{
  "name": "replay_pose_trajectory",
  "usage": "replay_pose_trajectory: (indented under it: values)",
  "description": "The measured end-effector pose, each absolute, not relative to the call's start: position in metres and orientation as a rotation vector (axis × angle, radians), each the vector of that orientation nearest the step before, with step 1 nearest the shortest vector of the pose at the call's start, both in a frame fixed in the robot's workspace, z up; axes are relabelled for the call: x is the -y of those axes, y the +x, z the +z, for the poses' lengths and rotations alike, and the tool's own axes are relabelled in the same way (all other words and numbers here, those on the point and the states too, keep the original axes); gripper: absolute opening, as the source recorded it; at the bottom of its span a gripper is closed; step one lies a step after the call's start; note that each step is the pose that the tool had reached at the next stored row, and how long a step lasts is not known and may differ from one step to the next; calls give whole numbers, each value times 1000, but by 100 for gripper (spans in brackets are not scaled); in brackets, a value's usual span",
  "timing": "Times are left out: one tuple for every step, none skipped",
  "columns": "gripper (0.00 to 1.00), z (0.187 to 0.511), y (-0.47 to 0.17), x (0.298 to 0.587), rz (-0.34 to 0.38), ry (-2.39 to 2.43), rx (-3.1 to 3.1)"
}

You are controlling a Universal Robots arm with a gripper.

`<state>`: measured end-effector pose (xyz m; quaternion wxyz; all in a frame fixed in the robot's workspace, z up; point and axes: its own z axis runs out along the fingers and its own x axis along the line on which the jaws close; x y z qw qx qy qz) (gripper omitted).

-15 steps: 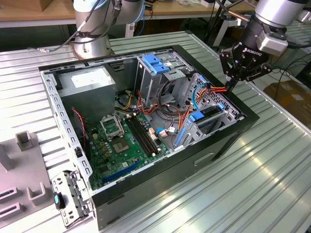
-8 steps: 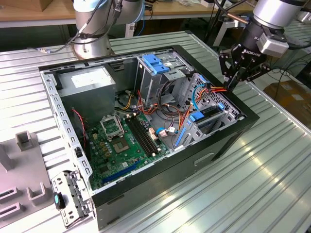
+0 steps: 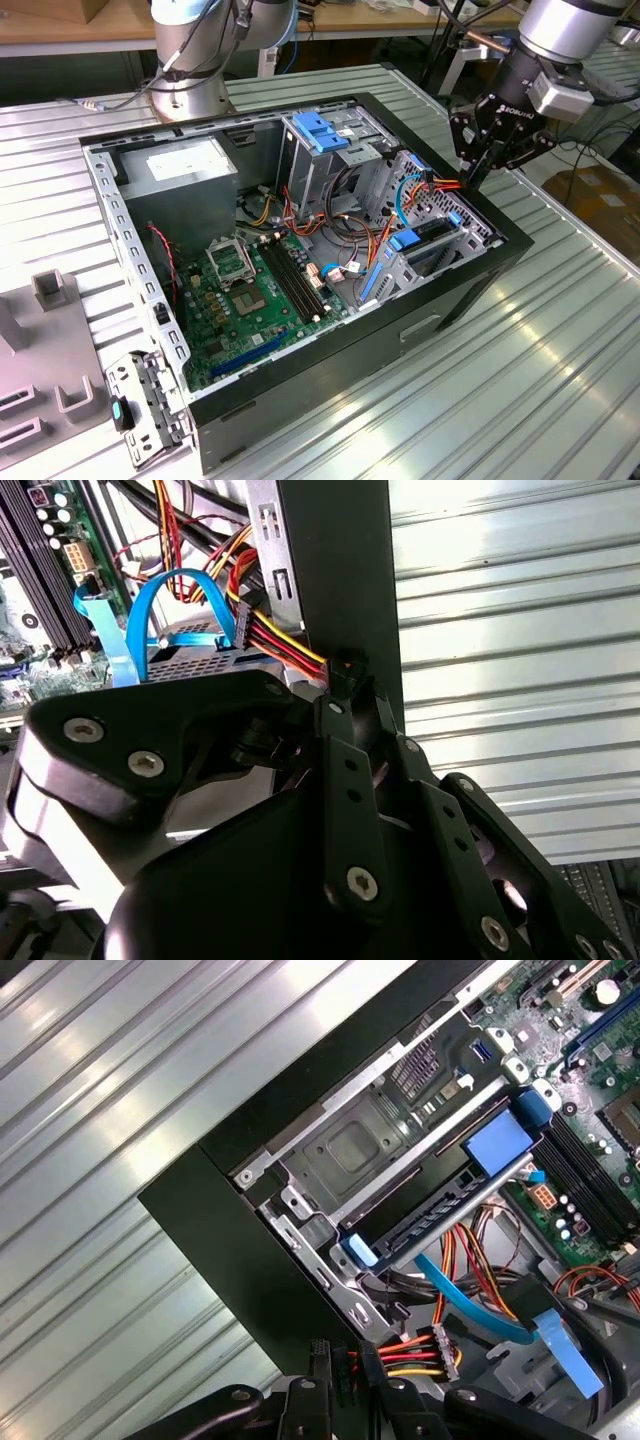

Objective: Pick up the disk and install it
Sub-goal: 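Insert the first disk wire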

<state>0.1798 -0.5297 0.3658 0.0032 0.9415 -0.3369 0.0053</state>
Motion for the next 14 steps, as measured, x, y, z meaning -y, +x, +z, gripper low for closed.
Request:
replay_pose_trajectory:
  values:
    - [25,366,180,530,17,2952,1056]
    - [25,366,180,530,17,2952,1056]
    - [24,366,180,530,17,2952,1056]
    - [24,366,180,530,17,2952,1056]
    - [17,367,180,530,16,2953,1056]
    - [17,371,180,530,16,2954,1057]
    - [16,374,180,530,16,2954,1057]
    - [16,375,180,530,16,2954,1057]
    - [16,375,180,530,16,2954,1057]
    - [16,375,180,530,15,2954,1057]
    - [16,375,180,530,16,2954,1057]
    - [16,375,180,530,16,2954,1057]
    - [16,375,180,530,16,2954,1057]
    - [16,376,178,530,16,2954,1056]
